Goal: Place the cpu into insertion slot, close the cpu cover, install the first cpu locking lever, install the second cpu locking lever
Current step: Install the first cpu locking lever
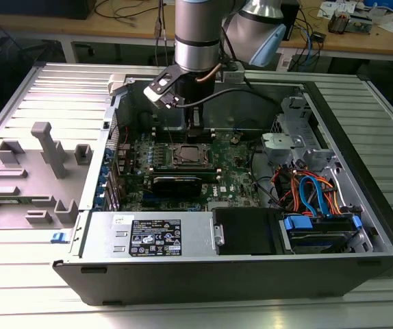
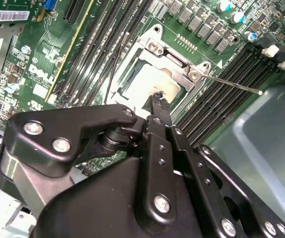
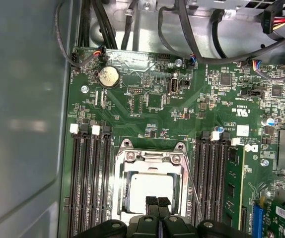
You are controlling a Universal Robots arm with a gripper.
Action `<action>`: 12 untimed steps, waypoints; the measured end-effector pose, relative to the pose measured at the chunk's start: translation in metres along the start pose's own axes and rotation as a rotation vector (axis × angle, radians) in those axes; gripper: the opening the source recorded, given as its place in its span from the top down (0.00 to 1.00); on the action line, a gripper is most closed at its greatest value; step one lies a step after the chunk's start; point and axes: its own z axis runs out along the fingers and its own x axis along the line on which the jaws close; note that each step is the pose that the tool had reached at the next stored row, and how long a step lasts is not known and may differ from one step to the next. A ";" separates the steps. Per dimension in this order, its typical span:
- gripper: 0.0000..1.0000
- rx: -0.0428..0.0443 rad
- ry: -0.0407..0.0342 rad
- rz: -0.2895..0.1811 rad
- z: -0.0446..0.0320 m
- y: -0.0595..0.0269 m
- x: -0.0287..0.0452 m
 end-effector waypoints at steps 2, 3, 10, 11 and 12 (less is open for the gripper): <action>0.89 0.0000 0.0001 0.000 -0.0019 0.0000 -0.0001; 0.89 0.0000 0.0001 0.000 -0.0033 0.0000 -0.0003; 0.89 -0.0002 0.0014 0.000 -0.0170 0.0000 -0.0013; 0.89 -0.0002 0.0016 0.000 -0.0170 0.0000 -0.0013; 0.89 -0.0002 0.0016 0.000 -0.0171 0.0000 -0.0014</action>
